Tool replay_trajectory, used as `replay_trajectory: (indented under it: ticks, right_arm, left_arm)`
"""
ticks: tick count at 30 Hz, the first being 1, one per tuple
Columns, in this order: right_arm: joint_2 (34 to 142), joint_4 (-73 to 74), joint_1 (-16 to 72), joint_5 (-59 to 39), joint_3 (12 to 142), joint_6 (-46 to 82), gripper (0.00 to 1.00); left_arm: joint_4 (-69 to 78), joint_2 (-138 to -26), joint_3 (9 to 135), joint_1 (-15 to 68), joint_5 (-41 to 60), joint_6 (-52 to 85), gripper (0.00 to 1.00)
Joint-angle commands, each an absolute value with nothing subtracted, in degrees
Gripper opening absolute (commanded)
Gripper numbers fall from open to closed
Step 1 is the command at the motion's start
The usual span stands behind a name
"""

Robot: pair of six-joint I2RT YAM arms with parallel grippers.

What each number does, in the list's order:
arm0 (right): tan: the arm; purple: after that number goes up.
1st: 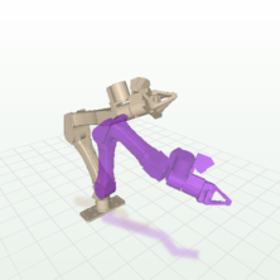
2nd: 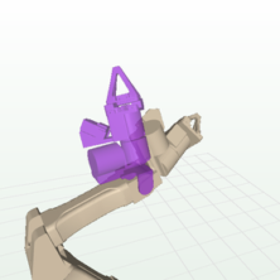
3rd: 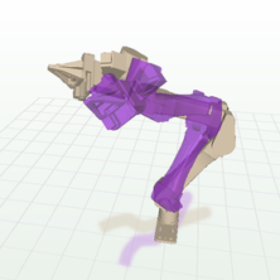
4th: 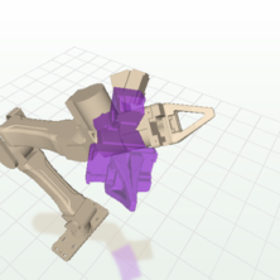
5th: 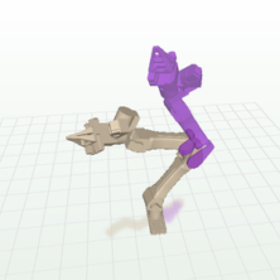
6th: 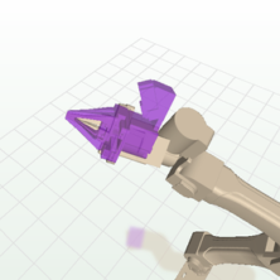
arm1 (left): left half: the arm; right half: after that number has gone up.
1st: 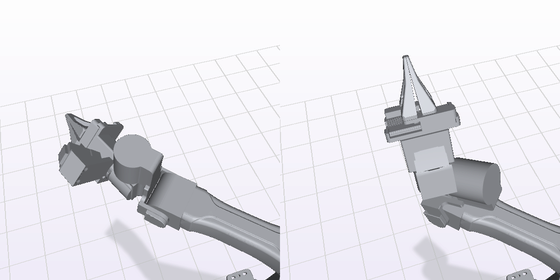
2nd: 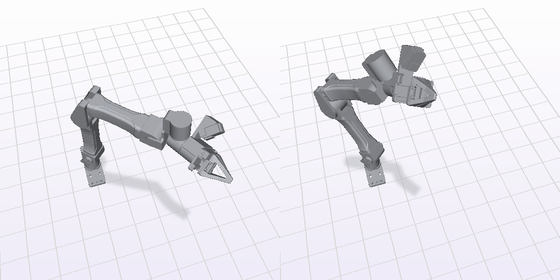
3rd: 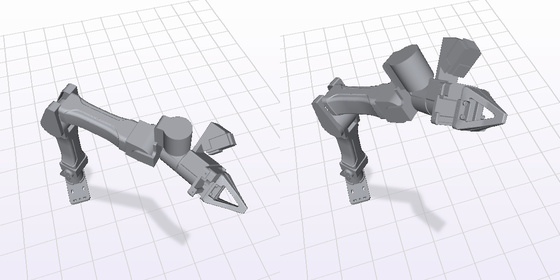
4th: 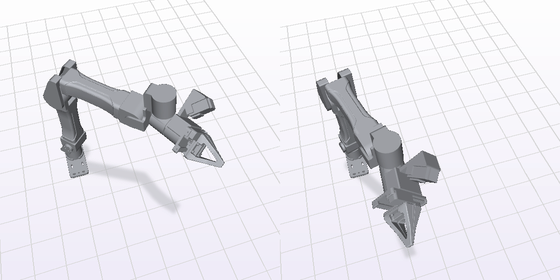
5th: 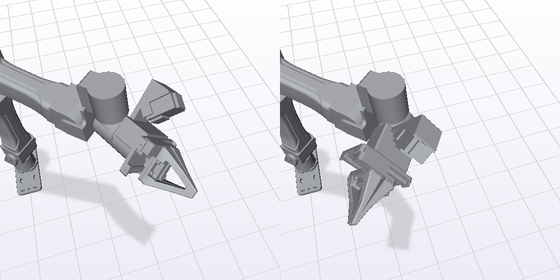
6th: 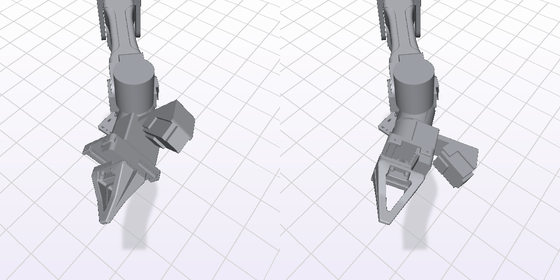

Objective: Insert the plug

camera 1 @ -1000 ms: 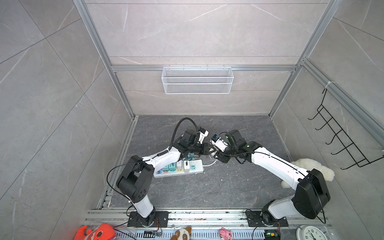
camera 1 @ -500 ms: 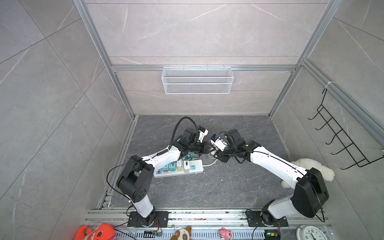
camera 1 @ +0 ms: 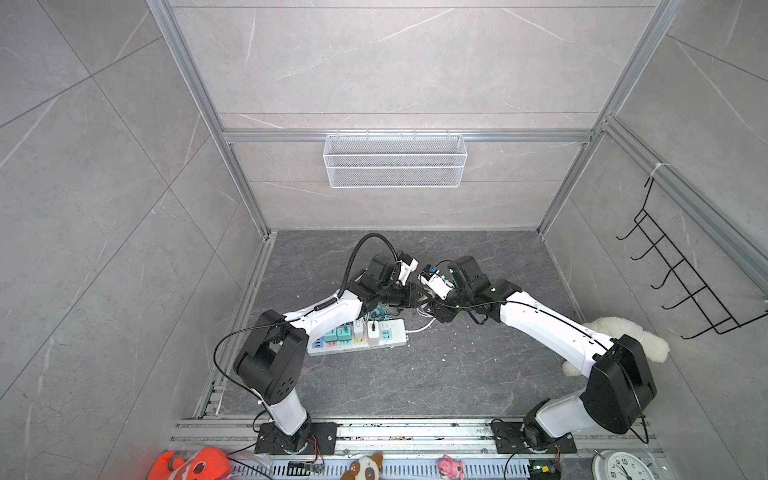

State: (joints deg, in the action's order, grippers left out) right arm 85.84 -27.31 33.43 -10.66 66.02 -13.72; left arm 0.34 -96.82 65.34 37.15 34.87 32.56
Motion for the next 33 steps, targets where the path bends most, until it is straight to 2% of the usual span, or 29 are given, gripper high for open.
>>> replay_trajectory:
  ticks: [1,13,16,21,25,30,33]
  right_arm:
    - [85.1,-25.7,33.6,-11.2,67.6,-12.7,0.62]
    - [80.5,-34.2,32.6,-6.9,67.2,-6.4,0.63]
    - [78.4,-35.9,32.4,-8.4,66.7,-3.9,0.63]
    - [76.2,-34.9,30.4,-8.2,65.0,7.4,0.63]
    - [74.8,-23.6,28.9,-15.0,57.7,25.1,0.59]
    - [72.4,4.1,29.1,-18.1,41.8,47.0,0.48]
    - [73.4,10.0,29.8,-18.5,39.6,50.3,0.46]
  left_arm:
    - [-0.1,-95.8,67.4,37.5,35.9,30.9,0.03]
    - [-2.6,-94.9,68.9,34.4,32.2,30.0,0.0]
    - [-2.1,-94.7,69.5,33.8,31.1,30.5,0.0]
    - [0.7,-94.3,69.5,33.4,26.4,32.8,0.0]
    - [8.4,-93.7,67.0,33.6,22.1,38.1,0.0]
    - [16.5,-91.2,62.9,34.8,15.0,42.1,0.0]
    - [17.4,-90.8,62.5,36.0,11.8,43.5,0.0]
